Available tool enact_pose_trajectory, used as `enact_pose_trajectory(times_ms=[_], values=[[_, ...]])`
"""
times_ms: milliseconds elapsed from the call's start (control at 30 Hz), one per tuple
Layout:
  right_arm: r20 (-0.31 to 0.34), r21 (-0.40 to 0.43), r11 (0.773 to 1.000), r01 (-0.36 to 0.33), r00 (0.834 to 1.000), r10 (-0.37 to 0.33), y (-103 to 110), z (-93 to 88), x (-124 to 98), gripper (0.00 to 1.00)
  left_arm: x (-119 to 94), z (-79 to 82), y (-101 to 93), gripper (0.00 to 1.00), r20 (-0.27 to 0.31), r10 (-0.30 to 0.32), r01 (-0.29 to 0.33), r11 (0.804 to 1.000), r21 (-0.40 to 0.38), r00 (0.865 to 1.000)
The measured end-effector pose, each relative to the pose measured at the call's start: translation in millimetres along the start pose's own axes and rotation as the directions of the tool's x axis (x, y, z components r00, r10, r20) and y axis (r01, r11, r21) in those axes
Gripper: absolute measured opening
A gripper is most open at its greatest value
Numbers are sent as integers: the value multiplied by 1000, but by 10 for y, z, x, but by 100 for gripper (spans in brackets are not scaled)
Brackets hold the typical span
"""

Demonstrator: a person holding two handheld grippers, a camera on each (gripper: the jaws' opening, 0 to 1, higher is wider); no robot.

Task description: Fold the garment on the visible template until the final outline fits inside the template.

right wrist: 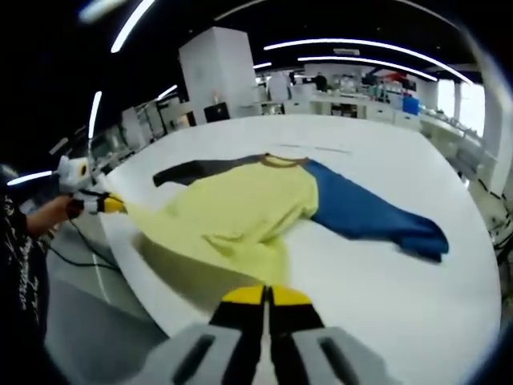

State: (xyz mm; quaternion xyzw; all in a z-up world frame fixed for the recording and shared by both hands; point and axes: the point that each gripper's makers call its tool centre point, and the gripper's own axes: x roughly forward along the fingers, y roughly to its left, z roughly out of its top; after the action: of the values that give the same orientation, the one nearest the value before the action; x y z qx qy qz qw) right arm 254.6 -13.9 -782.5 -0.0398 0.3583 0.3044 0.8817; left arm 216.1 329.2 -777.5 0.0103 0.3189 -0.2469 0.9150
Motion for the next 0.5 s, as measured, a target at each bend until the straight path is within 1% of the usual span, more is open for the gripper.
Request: enact_pose_trajectory(times_ms=[67, 100, 133, 167, 200, 333, 500], values=[[-13, -10, 1000, 8, 1000, -9, 3, -49, -7, 0, 16, -58, -58, 0, -31, -9, 10, 1000, 24, 999], [-21, -13, 1000, 12, 1000, -12, 0, -82, -7, 0, 19, -70, -64, 0, -37, -11, 12, 1000, 28, 999], [-28, -13, 1000, 14, 999, -14, -5, -119, -5, 0, 29, -98, -118, 0, -54, -12, 14, 999, 49, 998], [-32, -14, 1000, 15, 999, -16, -6, -141, -4, 0, 32, -104, -123, 0, -56, -11, 14, 999, 53, 998], [-36, -15, 1000, 18, 999, -19, -1, -161, -7, 0, 41, -148, -158, 0, -78, -12, 17, 998, 67, 997], [-74, -39, 999, 32, 997, -34, 15, -286, -11, 0, 44, -198, -262, 0, -112, -13, 25, 994, 106, 994], [-118, -71, 997, 33, 992, -41, 77, -418, -5, 0, 34, -333, -212, 0, -151, -13, 31, 992, 119, 988]])
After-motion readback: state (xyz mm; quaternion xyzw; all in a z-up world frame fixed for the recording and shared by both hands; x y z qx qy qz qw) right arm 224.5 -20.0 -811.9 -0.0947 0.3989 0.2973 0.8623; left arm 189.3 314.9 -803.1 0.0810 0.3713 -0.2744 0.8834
